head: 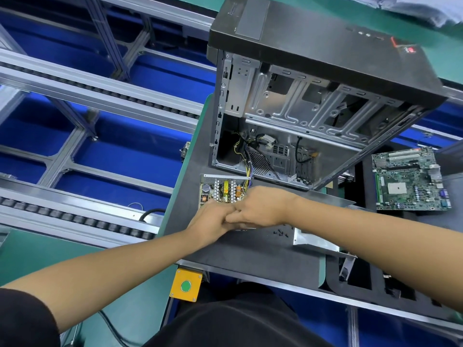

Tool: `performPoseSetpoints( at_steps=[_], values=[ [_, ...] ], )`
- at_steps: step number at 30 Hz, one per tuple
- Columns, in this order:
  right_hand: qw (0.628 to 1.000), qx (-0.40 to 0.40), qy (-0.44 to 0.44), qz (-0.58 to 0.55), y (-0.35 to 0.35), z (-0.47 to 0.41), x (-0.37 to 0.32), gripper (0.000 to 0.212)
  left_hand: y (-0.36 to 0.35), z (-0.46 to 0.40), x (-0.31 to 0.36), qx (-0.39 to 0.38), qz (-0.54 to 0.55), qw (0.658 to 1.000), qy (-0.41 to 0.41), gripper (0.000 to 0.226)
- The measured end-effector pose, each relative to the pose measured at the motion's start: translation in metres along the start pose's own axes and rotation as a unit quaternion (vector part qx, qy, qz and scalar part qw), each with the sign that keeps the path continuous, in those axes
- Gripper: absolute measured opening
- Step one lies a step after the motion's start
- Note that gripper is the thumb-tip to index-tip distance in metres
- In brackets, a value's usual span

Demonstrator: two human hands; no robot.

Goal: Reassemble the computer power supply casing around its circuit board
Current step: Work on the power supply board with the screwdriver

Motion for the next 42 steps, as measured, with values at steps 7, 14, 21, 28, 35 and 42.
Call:
performPoseSetpoints(
  at_steps=[7, 14, 21, 28, 35, 42],
  values=[
    [0.976, -0.014, -0.203, -0.082, -0.004, -0.006, -0.01, 0.039, -0.004, -0.001, -0.008, 0.004, -0.01, 0.996, 0.087, 0.034],
    [0.998, 0.043, 0.02, 0.032, 0.005, 0.01, 0.002, 0.022, -0.004, 0.0, -0.006, -0.037, 0.042, 0.998, 0.03, 0.031],
    [0.976, -0.022, -0.21, -0.061, 0.001, -0.007, -0.011, 0.038, -0.003, -0.001, -0.005, 0.002, 0.074, 0.996, 0.04, 0.027],
    [1.0, -0.002, -0.014, -0.008, 0.007, 0.007, -0.003, 0.023, 0.0, -0.001, -0.007, -0.038, 0.064, 0.997, 0.016, 0.035],
    [0.984, -0.04, -0.169, -0.034, 0.003, -0.006, -0.011, 0.038, -0.003, 0.001, -0.005, 0.006, 0.085, 0.996, 0.03, 0.028],
    [0.999, -0.003, -0.021, 0.029, 0.009, 0.007, -0.007, 0.016, 0.0, 0.001, -0.003, -0.025, 0.086, 0.996, 0.009, 0.036]
  ],
)
Point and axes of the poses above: each hand's wrist, its own z-axis away from the middle knuckle, its own y-axis out of the back of the hand, x = y × z, the point moved 3 cm from there along -z, towards the middle knuckle, and after that the axes turned 3 degrees about -x, right-handed, at the moved point
